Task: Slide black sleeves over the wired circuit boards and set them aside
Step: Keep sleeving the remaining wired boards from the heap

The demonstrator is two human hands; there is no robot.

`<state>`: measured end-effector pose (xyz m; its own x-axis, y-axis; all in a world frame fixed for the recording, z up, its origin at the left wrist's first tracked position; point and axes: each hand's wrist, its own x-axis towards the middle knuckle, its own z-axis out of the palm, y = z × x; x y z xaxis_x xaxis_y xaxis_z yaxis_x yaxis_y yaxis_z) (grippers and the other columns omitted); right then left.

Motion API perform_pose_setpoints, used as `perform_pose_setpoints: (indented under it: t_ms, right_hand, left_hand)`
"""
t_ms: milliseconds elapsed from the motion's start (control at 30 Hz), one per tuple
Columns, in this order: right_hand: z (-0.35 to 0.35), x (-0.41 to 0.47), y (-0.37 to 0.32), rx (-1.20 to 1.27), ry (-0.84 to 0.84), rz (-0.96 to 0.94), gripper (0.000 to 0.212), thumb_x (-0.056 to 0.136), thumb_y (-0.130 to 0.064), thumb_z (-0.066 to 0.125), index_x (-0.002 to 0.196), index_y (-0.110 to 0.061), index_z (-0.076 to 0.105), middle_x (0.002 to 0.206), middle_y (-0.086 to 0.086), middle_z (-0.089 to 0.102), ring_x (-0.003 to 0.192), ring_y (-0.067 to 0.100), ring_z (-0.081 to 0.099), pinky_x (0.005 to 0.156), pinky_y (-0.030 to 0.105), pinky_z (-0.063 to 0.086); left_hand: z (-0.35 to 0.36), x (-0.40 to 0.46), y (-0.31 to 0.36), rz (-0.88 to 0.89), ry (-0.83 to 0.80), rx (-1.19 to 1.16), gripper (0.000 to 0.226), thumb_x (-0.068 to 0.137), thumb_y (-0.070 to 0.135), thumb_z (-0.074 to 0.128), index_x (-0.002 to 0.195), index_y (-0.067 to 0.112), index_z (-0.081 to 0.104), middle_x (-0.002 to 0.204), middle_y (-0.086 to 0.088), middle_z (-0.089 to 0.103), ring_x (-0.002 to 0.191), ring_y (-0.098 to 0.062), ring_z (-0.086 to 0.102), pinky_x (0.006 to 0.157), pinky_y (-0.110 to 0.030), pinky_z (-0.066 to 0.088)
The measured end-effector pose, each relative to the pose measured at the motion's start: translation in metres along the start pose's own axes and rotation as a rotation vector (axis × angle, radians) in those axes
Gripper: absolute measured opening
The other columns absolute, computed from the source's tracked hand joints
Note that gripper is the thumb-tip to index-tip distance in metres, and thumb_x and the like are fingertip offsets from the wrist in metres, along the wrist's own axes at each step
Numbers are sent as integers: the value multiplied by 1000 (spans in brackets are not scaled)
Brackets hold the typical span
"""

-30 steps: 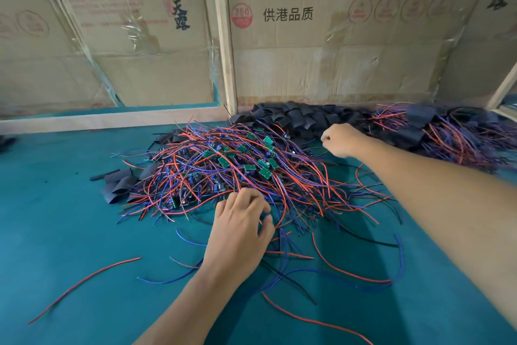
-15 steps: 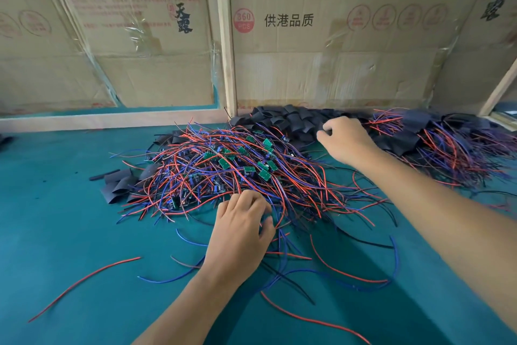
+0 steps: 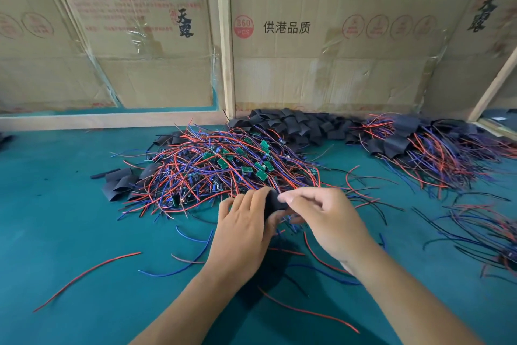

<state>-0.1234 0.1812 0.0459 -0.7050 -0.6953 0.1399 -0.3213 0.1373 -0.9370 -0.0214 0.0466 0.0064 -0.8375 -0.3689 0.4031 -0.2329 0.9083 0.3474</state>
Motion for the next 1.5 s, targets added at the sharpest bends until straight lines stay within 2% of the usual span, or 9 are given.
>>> perform_pose_setpoints:
  t_ms: [167, 400, 600, 800, 1033, 1200, 1300, 1400, 1500]
  right_hand:
    - [-6, -1, 7, 265, -75, 33, 23, 96, -10, 63, 117, -19, 67, 102, 3, 77, 91, 15, 72, 75, 25, 57]
    - [4, 0, 16, 369, -39, 103, 26, 84, -26, 74, 109, -18, 76, 88, 7, 76, 82, 15, 69, 85, 37, 57]
    - [10, 0, 17, 471, -47, 103, 47, 68, -30, 81, 112, -15, 72, 99, 8, 74, 87, 14, 70, 77, 22, 54]
    - [17, -3, 14, 452, 1, 2, 28, 76, -28, 82, 102, -20, 76, 97, 3, 76, 83, 13, 69, 75, 22, 54]
    - [9, -1, 11, 537, 70, 69, 38, 70, -39, 76, 100, -16, 76, 94, 4, 76, 85, 11, 69, 64, 24, 55]
    - [10, -3, 13, 499, 24, 122, 40, 66, -45, 77, 96, -18, 79, 91, 1, 77, 82, 8, 68, 63, 22, 54]
    - [8, -3, 11, 540, -25, 150, 38, 69, -44, 75, 95, -17, 80, 88, 3, 75, 81, 12, 67, 66, 28, 55]
    - [5, -4, 8, 571, -54, 99, 22, 79, -33, 71, 95, -19, 79, 86, 5, 75, 80, 14, 69, 68, 30, 57]
    - [3, -2, 8, 593, -16, 77, 10, 87, -18, 70, 92, -16, 79, 82, 8, 74, 75, 15, 68, 64, 26, 56]
  left_hand:
    - [0, 2, 6, -49, -30, -119, 71, 95, 60, 10, 145, 20, 41, 129, 7, 58, 118, -15, 50, 99, -28, 28]
    - [0, -2, 8, 44, -208, -113, 75, 102, 54, 36, 160, 21, 2, 129, 12, 47, 122, -7, 38, 106, -25, 26]
    - [-3, -1, 11, -3, -135, -336, 66, 105, 35, 44, 160, 22, 9, 145, 6, 48, 131, -6, 38, 108, -18, 27]
    - [-6, -2, 11, -48, -116, -484, 71, 103, 22, 52, 158, 29, 8, 134, 35, 35, 118, 36, 24, 93, 7, 21]
    - [-14, -3, 20, -92, 14, -469, 55, 102, 15, 55, 153, 26, 36, 117, 36, 58, 108, 15, 57, 86, -3, 40]
    - [-11, -7, 24, -90, 69, -320, 51, 104, 17, 47, 153, 25, 35, 107, -11, 72, 91, -28, 65, 82, -43, 50]
    - [-7, -9, 26, -4, 12, -84, 76, 96, 9, 58, 156, 23, 14, 103, -4, 66, 91, -21, 62, 75, -23, 41]
    - [-6, -9, 29, 74, 101, 41, 86, 63, -4, 86, 141, -4, 50, 82, 0, 67, 76, -11, 54, 74, -24, 37]
    - [-5, -7, 37, 180, 190, 56, 67, 74, 9, 79, 134, -8, 55, 90, -2, 71, 87, -11, 50, 79, -24, 41]
